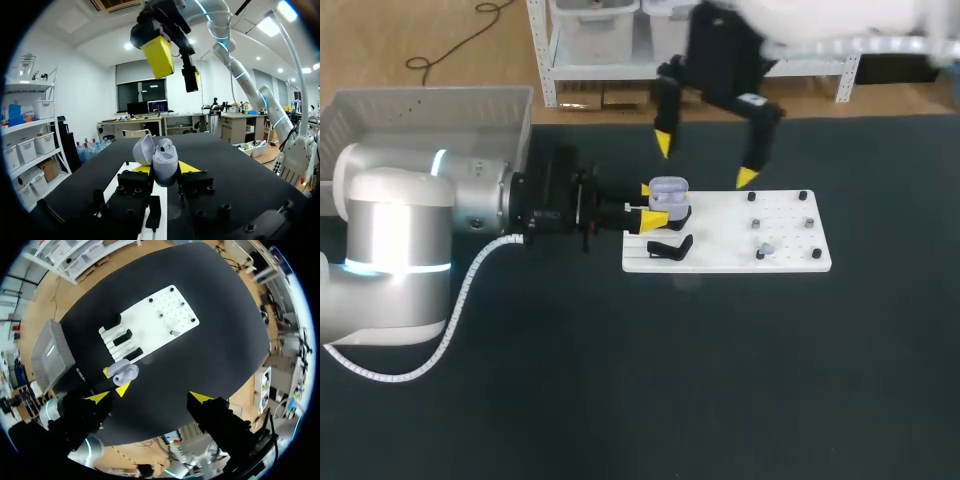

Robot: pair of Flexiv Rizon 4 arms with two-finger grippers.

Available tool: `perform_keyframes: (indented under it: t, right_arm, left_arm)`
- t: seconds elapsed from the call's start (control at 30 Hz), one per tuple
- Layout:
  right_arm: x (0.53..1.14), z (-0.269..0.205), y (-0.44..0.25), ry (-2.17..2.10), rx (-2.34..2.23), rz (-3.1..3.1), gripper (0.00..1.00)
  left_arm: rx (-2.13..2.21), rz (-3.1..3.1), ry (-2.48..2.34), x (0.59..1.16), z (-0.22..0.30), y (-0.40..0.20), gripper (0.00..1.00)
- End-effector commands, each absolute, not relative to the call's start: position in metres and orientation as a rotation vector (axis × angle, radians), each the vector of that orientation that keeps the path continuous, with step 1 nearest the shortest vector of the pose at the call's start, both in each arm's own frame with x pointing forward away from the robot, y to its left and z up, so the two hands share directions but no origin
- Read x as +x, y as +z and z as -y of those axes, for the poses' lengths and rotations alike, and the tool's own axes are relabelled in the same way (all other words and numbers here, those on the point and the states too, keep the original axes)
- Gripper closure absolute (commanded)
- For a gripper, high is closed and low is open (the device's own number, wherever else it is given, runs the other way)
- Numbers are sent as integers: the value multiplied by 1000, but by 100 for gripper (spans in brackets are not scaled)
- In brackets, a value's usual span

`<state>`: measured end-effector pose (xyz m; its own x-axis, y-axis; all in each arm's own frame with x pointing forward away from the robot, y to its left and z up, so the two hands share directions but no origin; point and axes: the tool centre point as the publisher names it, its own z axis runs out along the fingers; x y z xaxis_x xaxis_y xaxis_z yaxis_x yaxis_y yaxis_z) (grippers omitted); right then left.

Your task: Pick up each earbud case from the left stands, insert the matching earbuds, close the lid, and place the case in the box.

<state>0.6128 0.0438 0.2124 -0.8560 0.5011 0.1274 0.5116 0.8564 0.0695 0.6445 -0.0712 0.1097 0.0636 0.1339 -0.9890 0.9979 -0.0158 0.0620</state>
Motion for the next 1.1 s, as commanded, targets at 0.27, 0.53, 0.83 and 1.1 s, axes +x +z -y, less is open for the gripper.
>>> perform_keyframes:
  t: [0.27, 0.53, 0.83, 1.1]
  right_arm:
    - [584, 15, 187, -435, -437, 3260, 0]
    - [597, 45, 162, -391, -385, 3295, 0]
    - [610, 46, 127, -362, -266, 3255, 21]
    - [613, 51, 93, -262, -161, 3272, 49]
  left_arm:
    - [1346, -1254, -1104, 645, 71, 109, 100]
    - [1346, -1254, -1104, 645, 71, 109, 100]
    - [1346, -1254, -1104, 645, 71, 109, 100]
    - [1346, -1254, -1104, 645, 71, 109, 100]
